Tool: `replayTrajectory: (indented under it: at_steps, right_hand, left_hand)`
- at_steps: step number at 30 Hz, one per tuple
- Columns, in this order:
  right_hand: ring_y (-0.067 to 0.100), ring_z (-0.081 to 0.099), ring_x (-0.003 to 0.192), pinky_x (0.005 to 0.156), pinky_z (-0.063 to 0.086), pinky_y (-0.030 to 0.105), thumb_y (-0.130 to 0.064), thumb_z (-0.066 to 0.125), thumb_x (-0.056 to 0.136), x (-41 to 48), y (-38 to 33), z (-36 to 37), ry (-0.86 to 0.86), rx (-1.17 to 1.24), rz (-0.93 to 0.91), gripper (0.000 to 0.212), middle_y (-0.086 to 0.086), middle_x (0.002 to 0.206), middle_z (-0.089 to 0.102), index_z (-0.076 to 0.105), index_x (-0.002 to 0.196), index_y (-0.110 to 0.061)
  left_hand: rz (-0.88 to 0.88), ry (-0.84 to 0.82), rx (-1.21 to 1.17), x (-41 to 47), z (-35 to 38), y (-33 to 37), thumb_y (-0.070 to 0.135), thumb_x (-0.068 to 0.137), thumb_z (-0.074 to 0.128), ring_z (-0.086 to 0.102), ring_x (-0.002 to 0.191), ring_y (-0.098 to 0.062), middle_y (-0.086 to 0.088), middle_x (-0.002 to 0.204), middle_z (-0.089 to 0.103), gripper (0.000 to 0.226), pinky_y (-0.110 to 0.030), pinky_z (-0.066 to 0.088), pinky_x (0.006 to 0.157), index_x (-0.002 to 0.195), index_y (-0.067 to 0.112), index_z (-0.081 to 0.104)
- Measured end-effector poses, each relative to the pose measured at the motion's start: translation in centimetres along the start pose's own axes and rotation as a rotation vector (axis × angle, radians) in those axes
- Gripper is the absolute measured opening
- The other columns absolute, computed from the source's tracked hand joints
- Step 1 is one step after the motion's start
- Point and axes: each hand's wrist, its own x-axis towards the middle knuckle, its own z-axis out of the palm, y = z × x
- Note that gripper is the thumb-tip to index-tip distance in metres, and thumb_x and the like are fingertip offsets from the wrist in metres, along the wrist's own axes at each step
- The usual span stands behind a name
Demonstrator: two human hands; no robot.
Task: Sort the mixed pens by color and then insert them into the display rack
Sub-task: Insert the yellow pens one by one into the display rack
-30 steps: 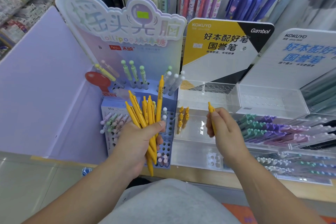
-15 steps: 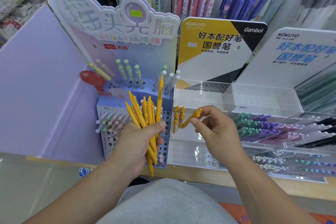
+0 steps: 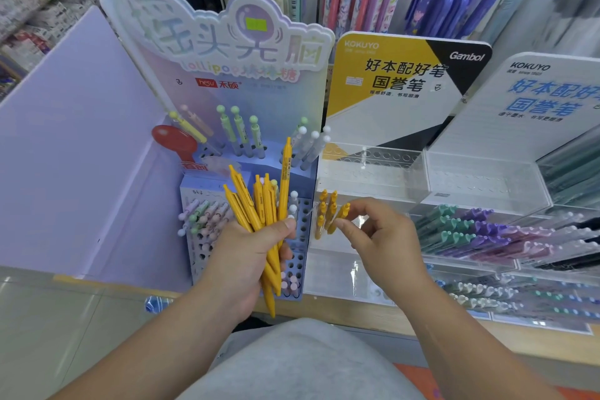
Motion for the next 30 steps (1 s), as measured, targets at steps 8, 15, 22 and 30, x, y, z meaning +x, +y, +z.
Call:
replayTrajectory:
  at_steps: [8,15,22,30]
  right_hand:
    - [0.003,0.053,0.053,0.056,0.041,0.018,-0.030,0.081,0.081,-0.1,2.1,1.9,0.004,-0.197,0.017,0.011,-0.023,0.075,0.062,0.074,0.087,-0.024]
    - [0.002,0.055,0.058,0.058,0.044,0.023,-0.032,0.077,0.084,0.2,2.4,2.6,-0.029,-0.233,0.051,0.007,-0.021,0.084,0.066,0.072,0.087,-0.029]
    - [0.007,0.058,0.057,0.057,0.045,0.017,-0.029,0.081,0.081,-0.1,2.1,1.3,-0.034,-0.096,0.120,0.022,-0.014,0.079,0.065,0.062,0.090,-0.035]
    - [0.013,0.061,0.058,0.052,0.046,0.019,-0.015,0.066,0.091,-0.2,-3.6,-3.0,0.014,0.488,0.152,0.008,0.004,0.076,0.071,0.070,0.091,-0.008]
  left_hand:
    - [0.019,-0.009,0.012,0.1,-0.1,0.0,0.015,0.087,0.072,0.054,0.057,-0.026,-0.019,0.075,0.065,0.021,-0.040,0.044,0.065,0.067,0.020,0.077]
    - [0.041,-0.035,0.040,0.0,-0.4,-0.2,0.015,0.087,0.073,0.057,0.059,-0.028,-0.019,0.075,0.066,0.017,-0.043,0.046,0.068,0.070,0.019,0.076]
    - [0.130,-0.237,0.209,-0.9,-0.1,0.8,0.008,0.086,0.072,0.054,0.055,-0.027,-0.020,0.068,0.063,0.022,-0.036,0.049,0.058,0.068,0.021,0.073]
    - [0.177,-0.282,0.430,-1.0,1.4,0.8,0.009,0.086,0.075,0.051,0.050,-0.026,-0.015,0.055,0.055,0.019,-0.033,0.050,0.052,0.080,-0.001,0.060]
